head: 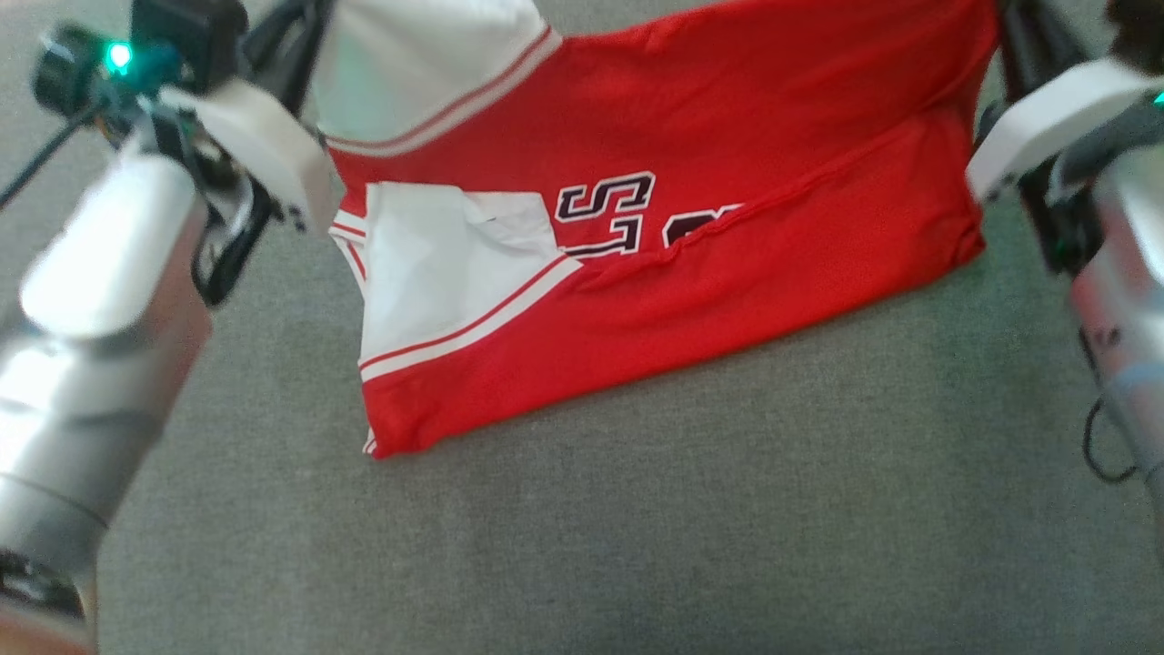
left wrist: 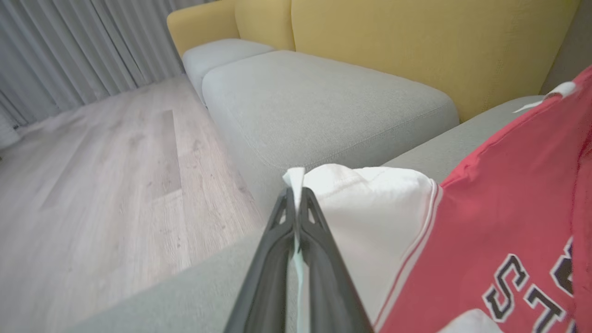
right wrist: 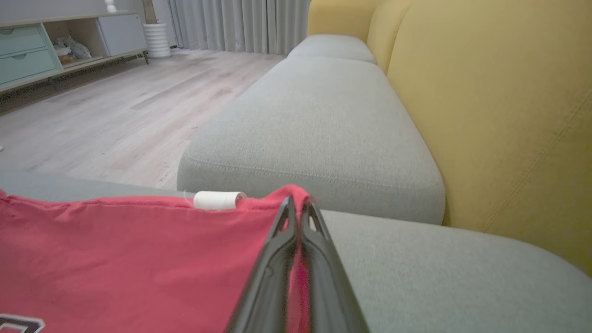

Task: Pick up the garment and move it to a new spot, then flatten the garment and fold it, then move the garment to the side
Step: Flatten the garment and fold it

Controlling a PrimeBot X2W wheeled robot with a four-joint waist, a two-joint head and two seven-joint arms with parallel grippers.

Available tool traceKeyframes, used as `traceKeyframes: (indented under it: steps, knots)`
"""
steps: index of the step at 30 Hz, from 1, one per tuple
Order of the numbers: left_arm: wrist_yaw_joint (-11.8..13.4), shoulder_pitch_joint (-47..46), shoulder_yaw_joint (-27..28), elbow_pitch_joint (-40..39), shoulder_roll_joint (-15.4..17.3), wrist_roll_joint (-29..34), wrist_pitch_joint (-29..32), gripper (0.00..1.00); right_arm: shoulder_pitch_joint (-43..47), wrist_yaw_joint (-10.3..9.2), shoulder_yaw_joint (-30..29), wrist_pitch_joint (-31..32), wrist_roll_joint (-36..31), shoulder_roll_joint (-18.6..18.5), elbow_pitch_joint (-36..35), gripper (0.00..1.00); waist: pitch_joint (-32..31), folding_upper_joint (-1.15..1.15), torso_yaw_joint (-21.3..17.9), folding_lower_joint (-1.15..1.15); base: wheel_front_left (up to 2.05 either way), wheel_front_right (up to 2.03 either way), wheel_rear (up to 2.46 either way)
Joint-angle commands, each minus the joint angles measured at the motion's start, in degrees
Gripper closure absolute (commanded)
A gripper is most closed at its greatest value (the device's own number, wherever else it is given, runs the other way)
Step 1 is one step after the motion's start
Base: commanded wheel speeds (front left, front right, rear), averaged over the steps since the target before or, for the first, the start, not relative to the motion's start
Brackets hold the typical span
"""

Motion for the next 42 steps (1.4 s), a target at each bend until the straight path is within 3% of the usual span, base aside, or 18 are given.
traceKeyframes:
  steps: [1,10,19,26,42]
  knots:
    - [-0.24,-0.32,2.10,-1.26,2.22,-1.91,0.67,1.00,1.42,-0.04,1.71,0.64,1.54,-0.75,-1.20,1.00,-1.22,0.00,0.34,0.00,0.00,0.00,0.00]
    - [-0.81,8.76,-0.11,-9.10,4.91,-9.67,7.36,1.00,6.54,-0.04,11.16,5.30,10.54,-7.06,-3.05,1.00,-5.30,0.00,2.18,0.00,0.00,0.00,0.00]
    - [-0.89,14.81,-4.60,-22.84,12.05,-16.84,20.51,1.00,9.75,-0.04,21.67,11.48,17.47,-15.29,-6.97,1.00,-7.34,0.00,3.20,0.00,0.00,0.00,0.00]
    - [-0.90,18.05,-7.61,-32.65,17.23,-22.97,29.79,1.00,10.10,-0.04,29.87,15.53,20.14,-19.36,-9.10,1.00,-7.90,0.00,3.31,0.00,0.00,0.00,0.00]
    - [-0.31,20.54,-8.91,-39.82,20.34,-28.28,36.45,1.00,7.22,-0.04,40.81,18.07,23.05,-22.67,-7.63,1.00,-6.88,0.00,2.99,0.00,0.00,0.00,0.00]
